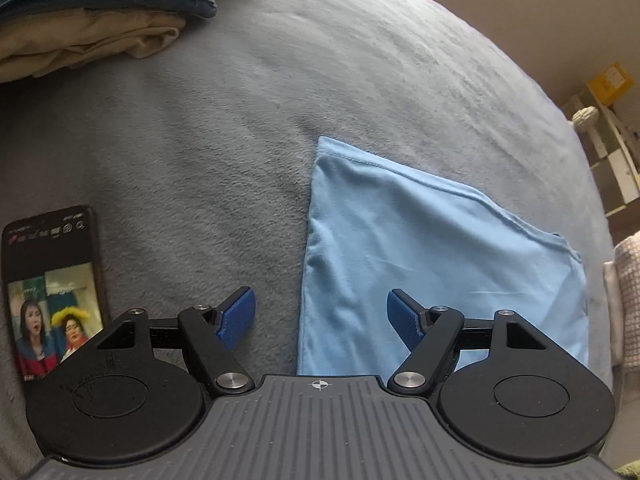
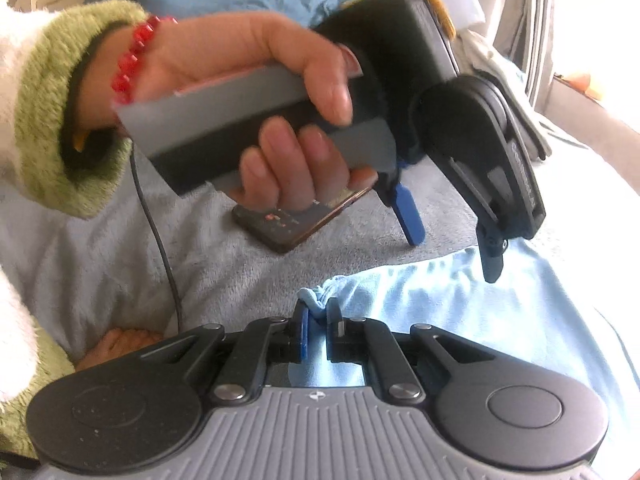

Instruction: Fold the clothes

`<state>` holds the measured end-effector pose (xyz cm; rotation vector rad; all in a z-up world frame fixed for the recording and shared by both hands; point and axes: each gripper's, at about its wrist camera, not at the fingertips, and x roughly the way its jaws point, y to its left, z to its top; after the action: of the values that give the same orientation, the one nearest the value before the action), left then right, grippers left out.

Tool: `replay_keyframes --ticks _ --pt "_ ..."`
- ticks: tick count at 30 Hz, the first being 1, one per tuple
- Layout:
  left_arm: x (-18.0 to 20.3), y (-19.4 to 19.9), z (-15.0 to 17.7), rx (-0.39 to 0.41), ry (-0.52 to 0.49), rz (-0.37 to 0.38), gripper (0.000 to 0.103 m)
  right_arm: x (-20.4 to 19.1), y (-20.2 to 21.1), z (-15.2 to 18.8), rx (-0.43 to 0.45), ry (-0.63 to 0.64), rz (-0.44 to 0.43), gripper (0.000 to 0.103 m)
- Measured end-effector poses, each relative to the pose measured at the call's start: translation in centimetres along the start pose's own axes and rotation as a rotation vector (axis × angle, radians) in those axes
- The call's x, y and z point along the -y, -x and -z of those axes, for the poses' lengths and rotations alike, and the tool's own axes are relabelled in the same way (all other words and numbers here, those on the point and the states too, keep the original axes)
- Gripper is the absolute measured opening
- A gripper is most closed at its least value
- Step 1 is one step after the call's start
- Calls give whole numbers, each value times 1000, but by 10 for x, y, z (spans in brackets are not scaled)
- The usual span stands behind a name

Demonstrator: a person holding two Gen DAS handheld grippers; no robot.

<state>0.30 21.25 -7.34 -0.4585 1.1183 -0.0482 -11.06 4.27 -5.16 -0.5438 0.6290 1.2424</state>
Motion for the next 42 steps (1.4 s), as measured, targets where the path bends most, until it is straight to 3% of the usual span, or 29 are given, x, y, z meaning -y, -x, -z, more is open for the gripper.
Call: replay_keyframes --ticks 11,16,24,33,42 --pt "7 -17 -12 24 -34 -8 65 -2 10 -1 18 -7 6 8" --pt "10 -22 -17 61 -48 14 48 -3 7 0 15 -3 4 8" --pt "7 -26 -18 106 -22 48 35 -4 5 -3 12 -1 6 8" --pt "5 -19 -4 57 -7 75 34 -5 3 -2 14 -2 5 8" --pt "6 -29 -8 78 14 102 34 -5 2 -3 14 -3 6 8"
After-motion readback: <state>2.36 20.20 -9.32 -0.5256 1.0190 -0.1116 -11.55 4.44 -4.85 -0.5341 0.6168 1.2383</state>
